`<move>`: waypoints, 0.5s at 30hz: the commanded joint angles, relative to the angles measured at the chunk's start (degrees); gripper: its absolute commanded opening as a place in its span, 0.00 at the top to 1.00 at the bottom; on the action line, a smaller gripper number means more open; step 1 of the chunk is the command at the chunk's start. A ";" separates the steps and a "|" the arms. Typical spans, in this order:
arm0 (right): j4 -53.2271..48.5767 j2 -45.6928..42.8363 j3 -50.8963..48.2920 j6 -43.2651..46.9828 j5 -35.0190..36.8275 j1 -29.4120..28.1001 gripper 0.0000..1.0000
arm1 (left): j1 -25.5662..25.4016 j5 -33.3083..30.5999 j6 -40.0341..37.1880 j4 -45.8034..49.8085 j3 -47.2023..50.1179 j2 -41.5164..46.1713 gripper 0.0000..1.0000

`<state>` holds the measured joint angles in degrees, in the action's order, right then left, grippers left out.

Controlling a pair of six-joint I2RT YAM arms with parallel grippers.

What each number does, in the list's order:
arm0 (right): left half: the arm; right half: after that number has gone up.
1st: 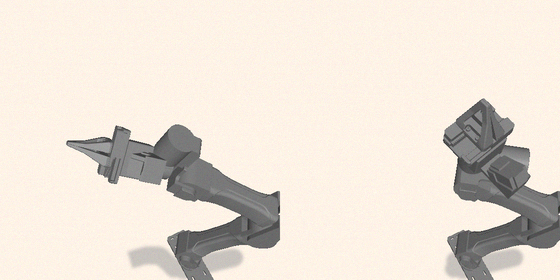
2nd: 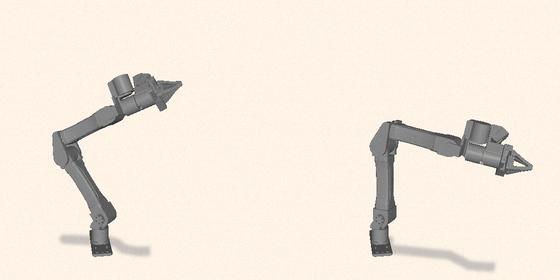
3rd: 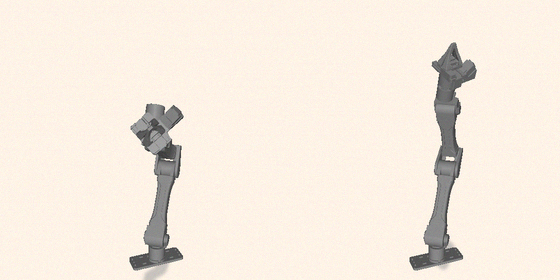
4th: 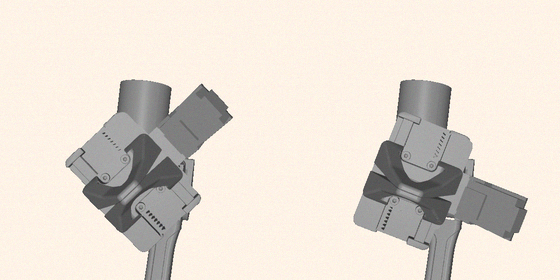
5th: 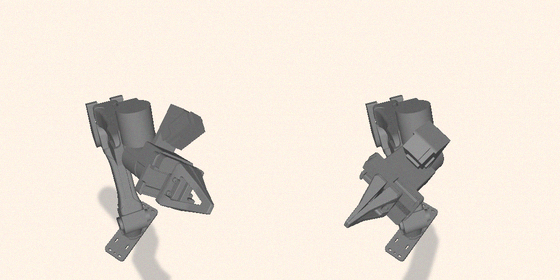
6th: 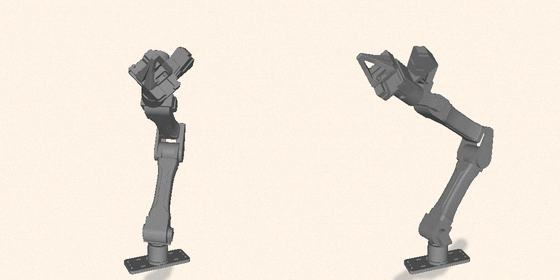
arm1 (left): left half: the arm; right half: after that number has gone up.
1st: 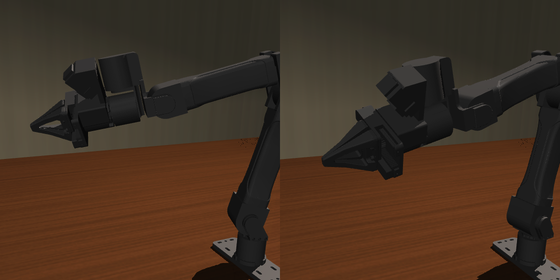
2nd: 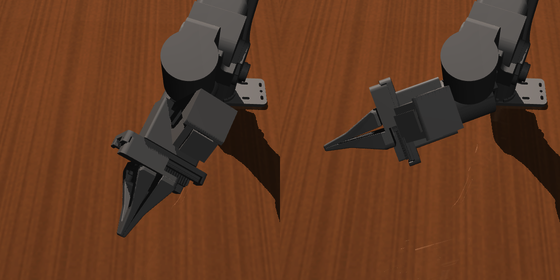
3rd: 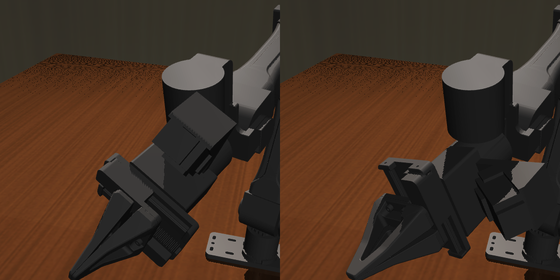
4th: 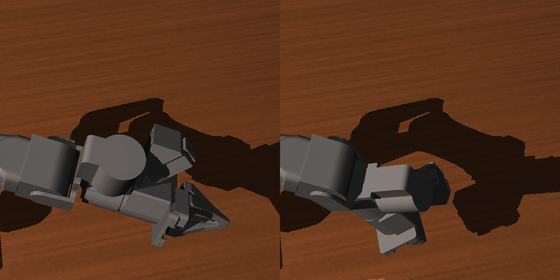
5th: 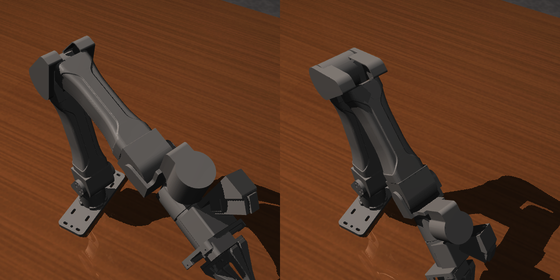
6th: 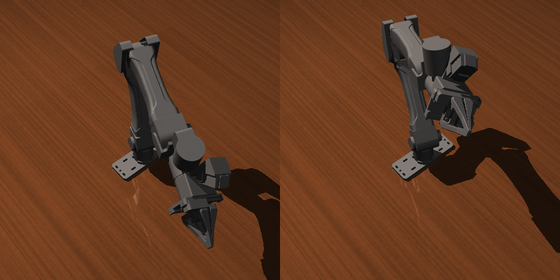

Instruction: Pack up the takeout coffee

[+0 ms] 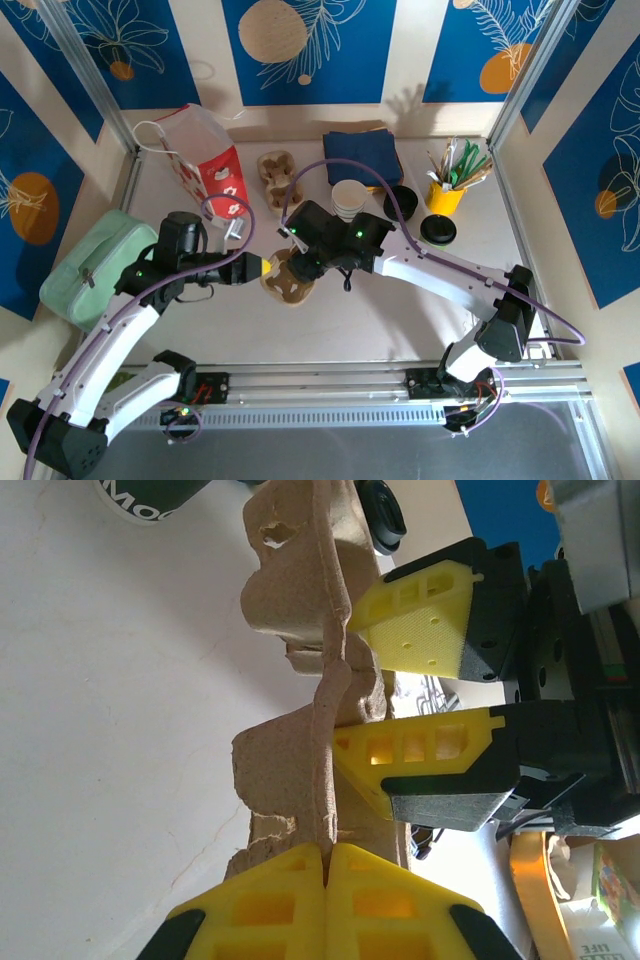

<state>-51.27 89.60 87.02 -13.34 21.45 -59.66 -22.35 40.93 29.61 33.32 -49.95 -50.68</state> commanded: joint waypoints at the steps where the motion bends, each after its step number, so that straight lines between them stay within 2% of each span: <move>1: 0.34 0.82 1.41 -0.19 -0.80 -0.01 0.50 | 0.55 1.87 0.16 -1.86 0.56 1.25 1.00; 5: -0.08 1.76 1.99 -0.80 0.05 0.07 0.47 | 0.60 1.70 0.14 -1.68 0.64 1.54 1.00; 15: 0.18 1.51 1.84 -1.15 -0.23 0.17 0.53 | 0.55 1.35 0.07 -1.82 0.56 1.20 1.00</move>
<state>-51.05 91.31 87.33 -13.96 21.43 -59.61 -22.35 40.91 29.69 32.99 -49.69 -49.98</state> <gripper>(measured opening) 0.475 0.053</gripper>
